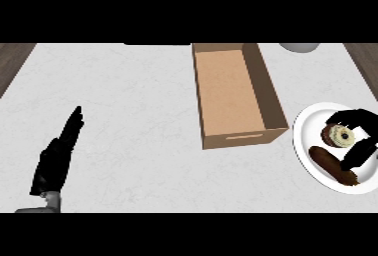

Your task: Pick the cupcake from the plate and place it in the cardboard box

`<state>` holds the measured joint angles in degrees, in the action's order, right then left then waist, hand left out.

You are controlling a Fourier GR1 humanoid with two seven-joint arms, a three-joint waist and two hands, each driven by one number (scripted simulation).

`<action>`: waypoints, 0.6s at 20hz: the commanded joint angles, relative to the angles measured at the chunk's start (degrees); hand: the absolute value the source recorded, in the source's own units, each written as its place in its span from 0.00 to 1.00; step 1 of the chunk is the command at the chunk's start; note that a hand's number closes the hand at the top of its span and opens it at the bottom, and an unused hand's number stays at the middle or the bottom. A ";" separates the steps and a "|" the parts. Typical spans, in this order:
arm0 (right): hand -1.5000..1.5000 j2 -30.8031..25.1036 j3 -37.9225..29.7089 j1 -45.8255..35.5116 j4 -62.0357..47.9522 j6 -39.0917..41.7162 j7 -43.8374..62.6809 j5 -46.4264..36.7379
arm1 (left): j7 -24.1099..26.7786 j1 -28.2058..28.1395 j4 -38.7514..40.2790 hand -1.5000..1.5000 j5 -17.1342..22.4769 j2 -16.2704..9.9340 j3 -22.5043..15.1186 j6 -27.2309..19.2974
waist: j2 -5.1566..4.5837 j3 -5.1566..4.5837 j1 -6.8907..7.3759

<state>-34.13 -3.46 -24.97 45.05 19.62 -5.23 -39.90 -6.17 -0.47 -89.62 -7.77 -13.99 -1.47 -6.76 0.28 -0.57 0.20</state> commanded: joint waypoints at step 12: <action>1.00 6.70 0.15 4.36 12.27 -18.73 16.97 -8.59 | 1.76 -1.53 1.47 0.50 -0.76 0.76 1.40 0.93 | 0.37 0.39 -1.42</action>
<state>-31.72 -4.14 -23.59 50.48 4.69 0.19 -46.29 -5.10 -0.26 -88.13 -7.84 -13.67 0.31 -5.45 0.41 -0.44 -0.37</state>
